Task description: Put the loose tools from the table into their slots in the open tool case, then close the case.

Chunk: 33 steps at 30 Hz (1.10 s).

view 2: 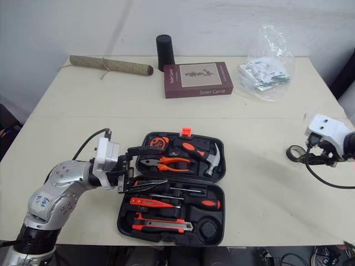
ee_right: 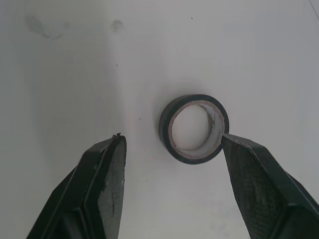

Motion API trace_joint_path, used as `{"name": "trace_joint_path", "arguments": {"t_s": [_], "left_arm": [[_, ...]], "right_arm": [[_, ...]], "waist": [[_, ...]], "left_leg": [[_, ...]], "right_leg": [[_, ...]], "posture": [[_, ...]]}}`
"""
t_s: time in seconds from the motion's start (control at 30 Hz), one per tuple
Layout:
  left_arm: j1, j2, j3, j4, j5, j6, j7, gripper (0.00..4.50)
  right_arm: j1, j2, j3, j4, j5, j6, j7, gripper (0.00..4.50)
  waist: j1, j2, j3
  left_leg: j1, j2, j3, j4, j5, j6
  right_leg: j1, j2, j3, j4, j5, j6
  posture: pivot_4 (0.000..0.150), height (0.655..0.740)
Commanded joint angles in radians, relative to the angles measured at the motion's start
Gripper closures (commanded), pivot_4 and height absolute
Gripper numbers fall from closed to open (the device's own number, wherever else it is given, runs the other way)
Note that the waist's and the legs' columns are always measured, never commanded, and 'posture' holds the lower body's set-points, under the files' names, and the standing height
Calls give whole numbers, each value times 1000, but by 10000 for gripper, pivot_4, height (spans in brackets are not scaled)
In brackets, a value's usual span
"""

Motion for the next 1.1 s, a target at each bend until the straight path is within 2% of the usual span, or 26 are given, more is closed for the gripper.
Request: {"name": "trace_joint_path", "arguments": {"t_s": [0.03,0.5,0.53,0.57,0.73,0.77,0.9,0.97,1.1], "left_arm": [[-8,-10,-20,-35,10,-24,-19,0],[-28,-24,-38,-72,13,0,4,0],[-31,-23,-36,-74,13,3,5,0],[-33,-22,-36,-75,14,4,6,0],[-36,-18,-35,-85,13,14,13,0],[-37,-18,-33,-87,11,16,14,0],[-27,3,-31,-104,-5,22,-21,0],[-15,25,-26,-111,-14,23,-51,0],[6,83,5,-116,-32,15,-113,0]], "right_arm": [[-87,23,38,98,-76,-36,69,12896],[-254,142,108,390,-245,-149,137,12896],[-259,150,109,411,-251,-155,144,18615],[-262,159,108,430,-257,-167,137,21442],[-280,172,86,448,-265,-223,112,44092],[-285,168,82,436,-263,-223,125,44602],[-268,128,48,198,-180,-178,276,44602],[-219,93,48,-41,-64,-61,337,44602],[-108,57,22,-507,188,200,352,44602]], "waist": [[4,1,1],[7,2,1],[6,2,1],[6,2,1],[6,2,1],[6,2,1],[5,3,2],[3,6,4],[8,7,4]], "left_leg": [[0,0,0,0,0,0],[-3,-1,5,1,0,0],[-3,-1,6,1,0,0],[-3,-1,7,1,0,1],[-3,0,7,1,0,1],[-3,0,7,1,0,1],[-3,0,8,1,0,1],[-3,0,9,1,0,1],[-4,2,7,1,0,0]], "right_leg": [[-1,0,0,0,0,0],[-7,1,-1,4,0,0],[-8,1,-1,5,0,0],[-8,1,-1,5,0,0],[-8,1,0,5,0,0],[-8,2,0,5,0,0],[-9,2,0,6,0,0],[-10,1,1,7,0,0],[-11,2,1,7,0,0]], "posture": [[1500,7400],[1500,7400],[1500,7400],[1500,7400],[1500,7400],[1500,7400],[1500,7400],[1500,7400],[1500,7400]]}}
